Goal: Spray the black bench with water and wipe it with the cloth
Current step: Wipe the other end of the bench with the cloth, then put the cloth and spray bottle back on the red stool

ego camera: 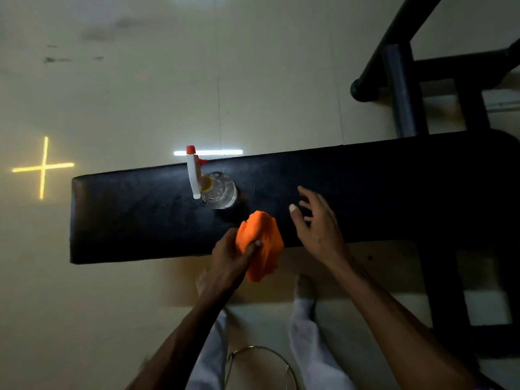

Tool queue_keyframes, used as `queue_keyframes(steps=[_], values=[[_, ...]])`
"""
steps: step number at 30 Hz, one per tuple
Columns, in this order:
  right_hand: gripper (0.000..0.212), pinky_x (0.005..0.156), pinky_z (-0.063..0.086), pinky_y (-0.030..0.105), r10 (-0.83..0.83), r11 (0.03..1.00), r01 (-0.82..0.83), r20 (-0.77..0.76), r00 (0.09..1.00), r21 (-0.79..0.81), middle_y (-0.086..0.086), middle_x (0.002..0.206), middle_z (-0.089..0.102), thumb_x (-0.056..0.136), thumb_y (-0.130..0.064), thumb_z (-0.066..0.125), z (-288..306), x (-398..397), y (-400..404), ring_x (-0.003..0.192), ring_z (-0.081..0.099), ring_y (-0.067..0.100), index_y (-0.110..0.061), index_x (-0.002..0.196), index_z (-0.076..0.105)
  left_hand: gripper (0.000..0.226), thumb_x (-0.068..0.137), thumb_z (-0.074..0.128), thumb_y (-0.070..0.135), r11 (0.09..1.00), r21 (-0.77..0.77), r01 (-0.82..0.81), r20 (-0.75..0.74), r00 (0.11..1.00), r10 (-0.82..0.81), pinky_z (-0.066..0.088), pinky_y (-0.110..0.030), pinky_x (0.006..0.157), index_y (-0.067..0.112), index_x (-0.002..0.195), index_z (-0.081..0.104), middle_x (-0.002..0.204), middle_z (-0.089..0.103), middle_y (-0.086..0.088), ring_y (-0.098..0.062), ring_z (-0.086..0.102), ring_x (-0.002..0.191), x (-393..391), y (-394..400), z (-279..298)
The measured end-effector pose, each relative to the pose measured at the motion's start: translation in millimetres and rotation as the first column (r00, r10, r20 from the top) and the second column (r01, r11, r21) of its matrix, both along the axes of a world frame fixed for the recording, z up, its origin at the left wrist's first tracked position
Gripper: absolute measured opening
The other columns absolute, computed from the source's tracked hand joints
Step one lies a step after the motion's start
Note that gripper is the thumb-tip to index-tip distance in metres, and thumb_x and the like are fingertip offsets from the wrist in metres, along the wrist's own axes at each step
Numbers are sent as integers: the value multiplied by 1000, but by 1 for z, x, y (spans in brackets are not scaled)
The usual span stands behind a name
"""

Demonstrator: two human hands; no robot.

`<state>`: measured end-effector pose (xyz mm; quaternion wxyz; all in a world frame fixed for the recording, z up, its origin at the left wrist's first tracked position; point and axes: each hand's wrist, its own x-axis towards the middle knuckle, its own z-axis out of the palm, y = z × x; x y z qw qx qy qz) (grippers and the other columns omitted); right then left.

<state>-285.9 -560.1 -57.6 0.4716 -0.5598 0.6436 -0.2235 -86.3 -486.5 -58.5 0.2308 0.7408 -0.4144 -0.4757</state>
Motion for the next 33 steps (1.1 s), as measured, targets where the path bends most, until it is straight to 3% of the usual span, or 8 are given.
queue_keyframes(steps=[6, 12, 16, 20, 23, 28, 31, 33], values=[[66, 114, 52, 48, 50, 997, -55, 83, 995, 60, 0, 160, 49, 103, -23, 68, 0, 72, -6, 141, 52, 12, -25, 162, 39, 18, 89, 81, 22, 995, -34, -90, 20, 996, 91, 42, -12, 57, 22, 84, 64, 71, 65, 7, 7, 55, 60, 89, 8, 12], [102, 125, 40, 57, 119, 985, -124, 50, 992, 121, 3, 176, 21, 90, -23, 84, -12, 138, -11, 162, 27, 26, -35, 168, 20, 12, 91, 78, 29, 994, 8, -105, -66, 992, 105, 61, -46, 65, 21, 96, 70, 85, 74, -4, -19, 71, 78, 183, -7, 15], [119, 127, 37, 49, 119, 987, -118, -2, 993, 110, 8, 175, 19, 77, -19, 95, -26, 173, -12, 160, 28, 28, -25, 169, 20, 15, 91, 78, 31, 999, -33, -27, -73, 997, 24, 56, -25, 58, 20, 97, 69, 85, 74, -1, -10, 68, 76, 221, -21, 10], [104, 117, 45, 45, -64, 998, 63, -60, 996, -17, 17, 156, 44, 71, -12, 98, -37, 200, -10, 144, 46, 33, -11, 159, 41, 23, 91, 78, 32, 995, -57, 77, -26, 997, -78, 54, -34, 67, 13, 101, 70, 92, 76, -6, -11, 66, 80, 237, -39, -2], [89, 110, 49, 42, -165, 983, 157, -88, 982, -96, 16, 144, 56, 74, -13, 95, -37, 209, -10, 133, 55, 31, -8, 152, 51, 14, 91, 78, 33, 986, -88, 143, -56, 987, -148, 49, -17, 60, 23, 91, 68, 77, 73, 11, 4, 63, 68, 239, -47, -9], [81, 104, 53, 37, -279, 950, 260, -100, 955, -176, 14, 139, 63, 77, -21, 94, -35, 203, 19, 128, 60, 28, -7, 146, 55, 26, 94, 75, 35, 968, -107, 226, -88, 968, -235, 55, -27, 66, 12, 103, 69, 92, 75, -7, -11, 69, 80, 230, -54, -13], [93, 96, 53, 32, -389, 908, 368, -78, 918, -203, 1, 136, 60, 71, -18, 97, -33, 192, 61, 121, 55, 11, -24, 149, 47, 23, 95, 74, 35, 948, -126, 293, -116, 945, -307, 55, -28, 66, 14, 102, 69, 93, 76, -10, -12, 70, 81, 218, -50, -10], [88, 87, 54, 24, -492, 855, 470, -55, 869, -220, -14, 123, 58, 68, -25, 95, -27, 182, 94, 110, 50, -6, -42, 139, 44, 21, 94, 74, 37, 926, -137, 351, -129, 921, -368, 54, -25, 63, 17, 97, 68, 88, 75, -7, -9, 69, 77, 207, -42, -7]])
